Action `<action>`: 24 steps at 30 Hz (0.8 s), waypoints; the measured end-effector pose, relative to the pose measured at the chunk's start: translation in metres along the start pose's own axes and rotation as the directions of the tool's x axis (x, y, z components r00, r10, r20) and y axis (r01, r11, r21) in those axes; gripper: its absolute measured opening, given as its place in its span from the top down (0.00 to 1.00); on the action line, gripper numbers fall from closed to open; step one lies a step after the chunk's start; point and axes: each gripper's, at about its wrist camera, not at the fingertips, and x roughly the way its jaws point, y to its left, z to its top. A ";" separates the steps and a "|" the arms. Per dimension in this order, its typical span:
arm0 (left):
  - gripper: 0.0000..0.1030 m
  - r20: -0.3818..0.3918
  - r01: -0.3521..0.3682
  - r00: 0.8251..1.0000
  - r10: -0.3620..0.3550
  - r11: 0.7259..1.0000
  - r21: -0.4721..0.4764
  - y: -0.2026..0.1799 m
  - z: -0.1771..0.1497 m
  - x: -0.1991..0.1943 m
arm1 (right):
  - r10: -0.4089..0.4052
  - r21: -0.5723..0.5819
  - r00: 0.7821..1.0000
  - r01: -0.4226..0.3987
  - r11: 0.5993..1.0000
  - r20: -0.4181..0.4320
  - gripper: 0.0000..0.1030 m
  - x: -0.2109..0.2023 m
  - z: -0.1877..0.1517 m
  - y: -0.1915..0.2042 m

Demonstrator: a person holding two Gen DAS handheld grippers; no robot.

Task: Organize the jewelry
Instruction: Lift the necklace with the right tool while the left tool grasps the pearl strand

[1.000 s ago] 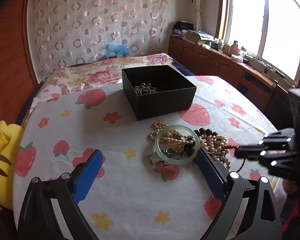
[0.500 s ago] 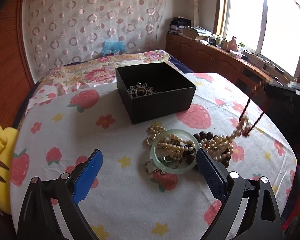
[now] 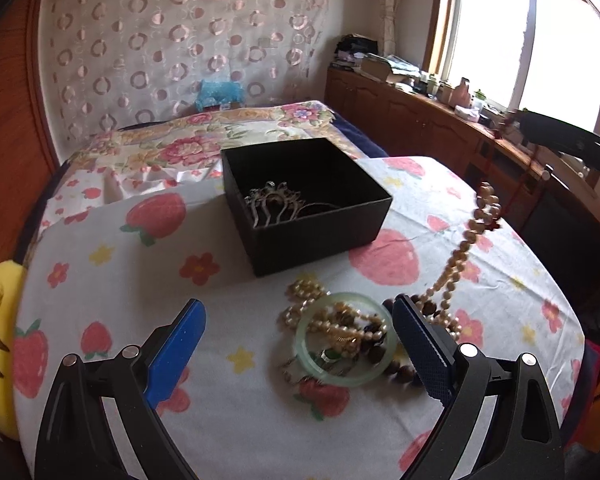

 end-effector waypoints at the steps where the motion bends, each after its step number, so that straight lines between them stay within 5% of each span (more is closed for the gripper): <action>1: 0.12 -0.004 0.002 1.000 -0.002 1.000 0.003 -0.002 0.002 0.003 | -0.002 0.012 1.000 0.002 1.000 -0.009 0.93 0.005 -0.001 -0.005; 14: 0.12 -0.106 0.110 0.989 -0.103 0.992 0.068 -0.046 0.030 0.052 | -0.005 0.136 0.991 0.023 0.990 -0.130 0.94 0.064 -0.041 -0.075; 24: 0.44 -0.254 0.184 0.957 -0.140 0.970 0.158 -0.099 0.042 0.107 | 0.049 0.190 0.991 -0.025 0.982 -0.123 0.93 0.078 -0.053 -0.106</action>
